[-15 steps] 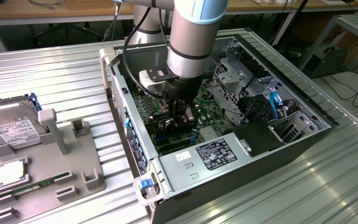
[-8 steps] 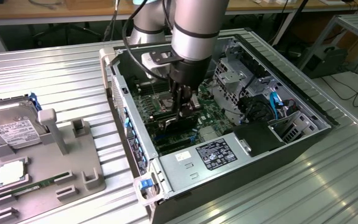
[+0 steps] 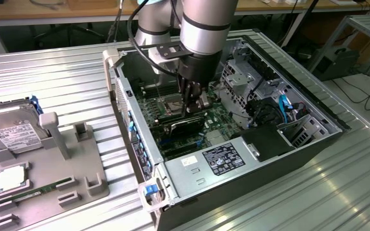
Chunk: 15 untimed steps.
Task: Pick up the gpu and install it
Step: 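Insert the gpu into the slot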
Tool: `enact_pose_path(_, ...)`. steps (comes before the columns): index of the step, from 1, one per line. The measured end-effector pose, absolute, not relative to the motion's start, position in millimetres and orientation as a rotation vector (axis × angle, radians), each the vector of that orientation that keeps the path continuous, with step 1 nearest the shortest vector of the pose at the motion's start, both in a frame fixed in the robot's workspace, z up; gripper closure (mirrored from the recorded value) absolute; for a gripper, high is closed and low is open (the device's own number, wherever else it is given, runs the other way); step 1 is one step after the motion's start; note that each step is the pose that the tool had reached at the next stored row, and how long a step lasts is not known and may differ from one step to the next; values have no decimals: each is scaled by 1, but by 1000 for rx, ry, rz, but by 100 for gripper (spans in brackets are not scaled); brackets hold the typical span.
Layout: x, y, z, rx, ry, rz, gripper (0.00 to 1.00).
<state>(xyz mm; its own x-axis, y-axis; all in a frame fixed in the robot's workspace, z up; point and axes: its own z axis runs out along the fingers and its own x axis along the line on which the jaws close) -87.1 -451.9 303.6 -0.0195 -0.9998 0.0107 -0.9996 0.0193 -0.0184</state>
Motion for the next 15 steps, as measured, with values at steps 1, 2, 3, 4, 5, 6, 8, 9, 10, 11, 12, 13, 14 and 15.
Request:
enact_pose_path(1, -87, -452, 304, -2196, 2239, -32, 85)
enact_pose_path(2, -87, -452, 304, -2196, 2239, -32, 89)
enact_pose_path(3, -86, -452, 304, -2196, 2239, -33, 89)
enact_pose_path(4, -86, -452, 304, -2196, 2239, -32, 89)
enact_pose_path(5, -85, -452, 304, -2196, 2239, -32, 89)
enact_pose_path(6, -84, -452, 304, -2196, 2239, -32, 89)
enact_pose_path(8, -83, -452, 304, -2196, 2239, -32, 89)
enact_pose_path(9, -83, -452, 304, -2196, 2239, -32, 89)
enact_pose_path(10, -82, -452, 304, -2196, 2239, -32, 89)
enact_pose_path(11, -82, -452, 304, -2196, 2239, -32, 89)
enact_pose_path(12, -81, -452, 304, -2196, 2239, -32, 89)
enact_pose_path(13, -81, -452, 304, -2196, 2239, -33, 89)
enact_pose_path(14, -80, -452, 304, -2196, 2239, -32, 89)
enact_pose_path(15, -80, -452, 304, -2196, 2239, -32, 89)
